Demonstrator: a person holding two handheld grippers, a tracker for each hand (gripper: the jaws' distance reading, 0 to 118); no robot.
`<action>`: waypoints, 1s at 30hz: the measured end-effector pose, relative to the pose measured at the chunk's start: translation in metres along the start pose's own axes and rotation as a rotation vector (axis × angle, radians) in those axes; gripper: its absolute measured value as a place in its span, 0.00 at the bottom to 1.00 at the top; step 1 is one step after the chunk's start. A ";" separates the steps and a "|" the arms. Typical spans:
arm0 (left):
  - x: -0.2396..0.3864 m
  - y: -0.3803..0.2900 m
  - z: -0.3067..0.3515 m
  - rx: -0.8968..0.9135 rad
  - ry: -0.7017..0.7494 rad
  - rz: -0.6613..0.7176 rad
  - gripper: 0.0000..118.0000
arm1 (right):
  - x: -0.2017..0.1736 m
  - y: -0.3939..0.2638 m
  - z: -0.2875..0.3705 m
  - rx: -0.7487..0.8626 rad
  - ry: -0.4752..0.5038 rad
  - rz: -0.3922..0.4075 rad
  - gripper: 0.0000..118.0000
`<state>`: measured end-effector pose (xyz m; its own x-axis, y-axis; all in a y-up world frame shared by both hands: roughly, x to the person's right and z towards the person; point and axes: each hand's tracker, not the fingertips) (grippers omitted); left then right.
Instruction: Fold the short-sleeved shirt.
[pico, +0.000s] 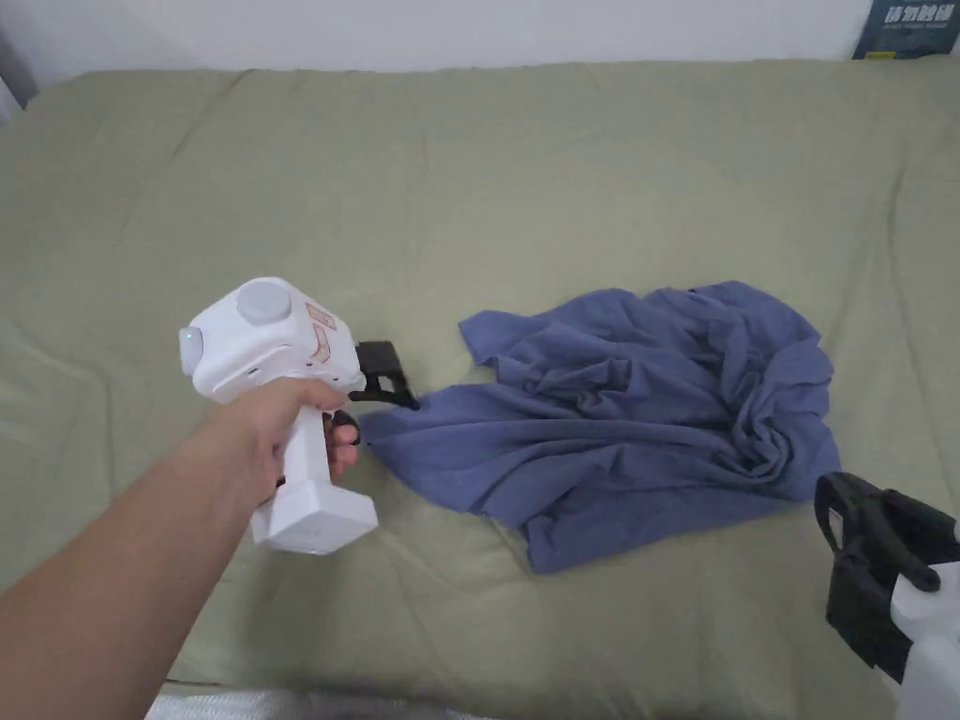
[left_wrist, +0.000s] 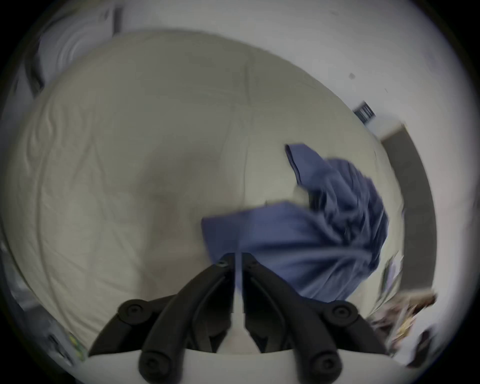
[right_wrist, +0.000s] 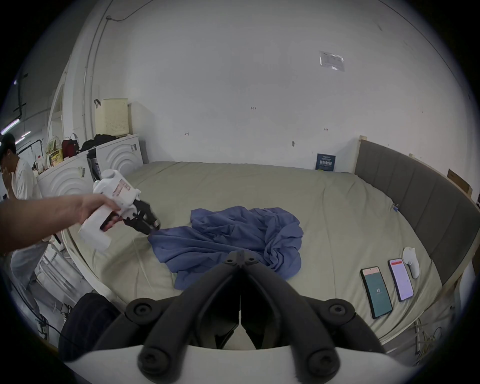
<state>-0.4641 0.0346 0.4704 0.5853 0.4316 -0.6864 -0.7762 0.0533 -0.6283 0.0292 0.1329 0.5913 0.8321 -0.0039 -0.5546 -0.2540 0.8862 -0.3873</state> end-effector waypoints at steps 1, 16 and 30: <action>0.007 0.004 -0.004 -0.007 0.047 0.006 0.97 | 0.004 -0.002 -0.001 -0.004 -0.002 -0.004 0.00; 0.013 -0.002 -0.031 0.025 0.265 -0.064 0.78 | 0.034 -0.018 -0.011 -0.027 -0.038 -0.078 0.00; 0.027 -0.003 -0.034 0.024 0.347 -0.186 0.31 | 0.039 -0.022 -0.005 -0.013 -0.035 -0.093 0.00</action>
<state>-0.4380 0.0157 0.4414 0.7576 0.0828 -0.6474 -0.6524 0.1244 -0.7476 0.0649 0.1111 0.5748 0.8688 -0.0693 -0.4902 -0.1815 0.8766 -0.4456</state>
